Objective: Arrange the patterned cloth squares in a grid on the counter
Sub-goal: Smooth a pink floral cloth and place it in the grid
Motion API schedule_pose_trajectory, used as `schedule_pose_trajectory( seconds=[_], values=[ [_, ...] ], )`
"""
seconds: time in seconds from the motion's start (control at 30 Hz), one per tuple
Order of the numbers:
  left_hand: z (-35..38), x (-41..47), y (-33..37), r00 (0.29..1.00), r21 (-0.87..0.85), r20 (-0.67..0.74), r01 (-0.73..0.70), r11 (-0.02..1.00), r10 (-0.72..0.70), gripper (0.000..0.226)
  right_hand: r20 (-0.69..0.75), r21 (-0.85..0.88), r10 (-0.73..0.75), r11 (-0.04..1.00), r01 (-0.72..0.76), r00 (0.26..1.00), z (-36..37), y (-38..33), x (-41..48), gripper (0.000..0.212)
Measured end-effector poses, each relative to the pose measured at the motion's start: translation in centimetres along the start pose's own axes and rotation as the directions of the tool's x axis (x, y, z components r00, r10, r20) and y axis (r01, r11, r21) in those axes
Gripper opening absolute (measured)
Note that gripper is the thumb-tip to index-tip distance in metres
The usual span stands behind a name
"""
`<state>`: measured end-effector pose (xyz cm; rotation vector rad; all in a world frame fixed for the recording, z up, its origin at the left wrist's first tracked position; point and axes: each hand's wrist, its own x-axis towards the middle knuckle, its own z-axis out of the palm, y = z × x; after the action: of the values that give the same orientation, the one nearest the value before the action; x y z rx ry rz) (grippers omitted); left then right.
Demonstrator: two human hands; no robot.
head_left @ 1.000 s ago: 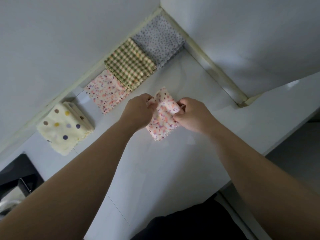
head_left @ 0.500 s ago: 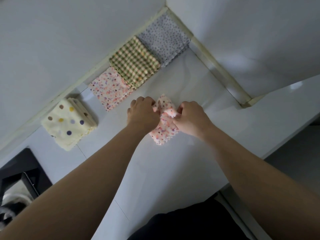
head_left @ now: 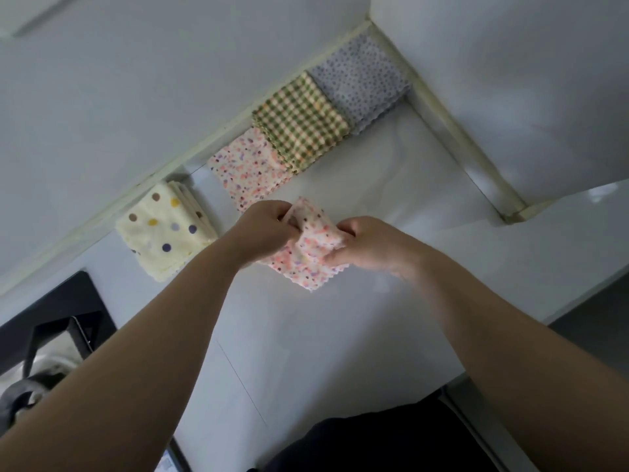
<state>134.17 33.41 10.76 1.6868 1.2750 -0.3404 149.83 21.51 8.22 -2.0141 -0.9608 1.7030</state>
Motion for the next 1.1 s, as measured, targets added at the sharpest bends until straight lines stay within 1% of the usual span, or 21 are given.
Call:
schedule_pose_trajectory(
  seconds=[0.03,0.1,0.13,0.17,0.23,0.33,0.4,0.47,0.53,0.63,0.67,0.73,0.77,0.8,0.83,0.93,0.97,1.0,1.03,1.07,1.1],
  values=[
    [-0.6,-0.2,-0.2,1.0,-0.011,-0.02,-0.002,1.0,0.002,0.022,0.013,0.006,-0.018,1.0,0.018,1.0,0.2,-0.3,0.2,0.02],
    [-2.0,-0.4,-0.6,0.997,-0.042,-0.073,0.005,0.999,-0.008,0.021,-0.031,0.053,-0.033,0.998,0.034,0.999,0.7,-0.9,0.6,0.022],
    [-2.9,-0.4,-0.7,0.995,-0.06,-0.096,0.008,0.998,-0.014,0.019,-0.052,0.146,-0.019,0.989,0.026,0.998,1.1,-1.1,1.0,0.025],
    [-3.8,-0.2,-0.9,0.993,-0.074,-0.12,0.003,0.997,-0.012,0.017,-0.049,0.29,0.008,0.957,0.006,0.999,1.7,-1.4,1.5,0.027],
    [-5.5,0.4,-1.3,0.976,-0.07,-0.216,-0.016,0.997,0.0,0.021,-0.025,0.569,0.074,0.821,-0.046,0.997,2.9,-2.4,2.7,0.028],
    [-7.6,1.8,-1.9,0.9,0.047,-0.435,-0.003,0.999,0.023,0.025,-0.07,0.758,0.153,0.65,-0.047,0.986,4.6,-4.4,4.9,0.022],
    [-8.5,2.9,-2.1,0.85,0.112,-0.524,0.006,0.994,0.054,0.02,-0.103,0.856,0.212,0.516,-0.022,0.972,5.3,-5.9,6.3,0.022],
    [-8.9,4.1,-2.5,0.812,0.161,-0.573,-0.016,0.987,0.106,0.017,-0.129,0.908,0.272,0.418,0.004,0.954,5.8,-7.1,7.6,0.027],
    [-9.0,5.1,-3.0,0.783,0.19,-0.601,-0.056,0.98,0.161,0.015,-0.14,0.929,0.305,0.371,0.018,0.942,6.1,-8.0,8.6,0.033],
    [-8.8,6.1,-3.7,0.742,0.215,-0.629,-0.119,0.969,0.231,0.015,-0.117,0.963,0.327,0.269,0.026,0.938,6.1,-8.8,9.7,0.029],
    [-8.6,6.3,-3.9,0.712,0.265,-0.642,-0.144,0.953,0.286,0.015,-0.106,0.972,0.329,0.235,0.027,0.938,6.1,-9.0,9.9,0.028],
    [-8.2,6.3,-4.4,0.604,0.458,-0.651,-0.171,0.872,0.46,0.016,-0.101,0.98,0.337,0.194,0.036,0.936,6.1,-9.3,10.3,0.026],
    [-7.9,6.4,-4.6,0.563,0.541,-0.628,-0.18,0.822,0.537,0.017,-0.111,0.98,0.343,0.193,0.046,0.933,6.2,-9.3,10.4,0.024],
    [-7.6,6.6,-4.8,0.547,0.597,-0.589,-0.201,0.777,0.594,0.02,-0.127,0.979,0.351,0.197,0.06,0.928,6.2,-9.3,10.5,0.021],
    [-7.4,6.8,-5.0,0.57,0.625,-0.539,-0.224,0.748,0.621,0.023,-0.143,0.977,0.354,0.202,0.074,0.924,6.3,-9.3,10.6,0.019],
    [-6.7,7.6,-5.4,0.744,0.611,-0.392,-0.23,0.757,0.542,0.038,-0.172,0.97,0.337,0.22,0.1,0.926,6.6,-9.0,10.6,0.019],
    [-6.5,7.8,-5.5,0.785,0.606,-0.357,-0.217,0.765,0.506,0.043,-0.18,0.967,0.33,0.233,0.104,0.927,6.6,-8.9,10.6,0.021],
    [-6.3,7.9,-5.6,0.807,0.603,-0.339,-0.208,0.77,0.484,0.046,-0.194,0.958,0.325,0.266,0.108,0.926,6.6,-8.7,10.5,0.023],
    [-6.1,7.9,-5.7,0.819,0.6,-0.33,-0.203,0.774,0.47,0.048,-0.221,0.937,0.316,0.331,0.111,0.923,6.7,-8.5,10.4,0.024],
    [-6.0,7.9,-5.8,0.827,0.595,-0.324,-0.199,0.779,0.459,0.05,-0.262,0.892,0.303,0.439,0.11,0.916,6.7,-8.3,10.2,0.024],
    [-6.0,7.8,-5.7,0.833,0.593,-0.319,-0.197,0.781,0.452,0.052,-0.331,0.803,0.28,0.585,0.113,0.901,6.7,-7.9,10.0,0.025]
  ],
)
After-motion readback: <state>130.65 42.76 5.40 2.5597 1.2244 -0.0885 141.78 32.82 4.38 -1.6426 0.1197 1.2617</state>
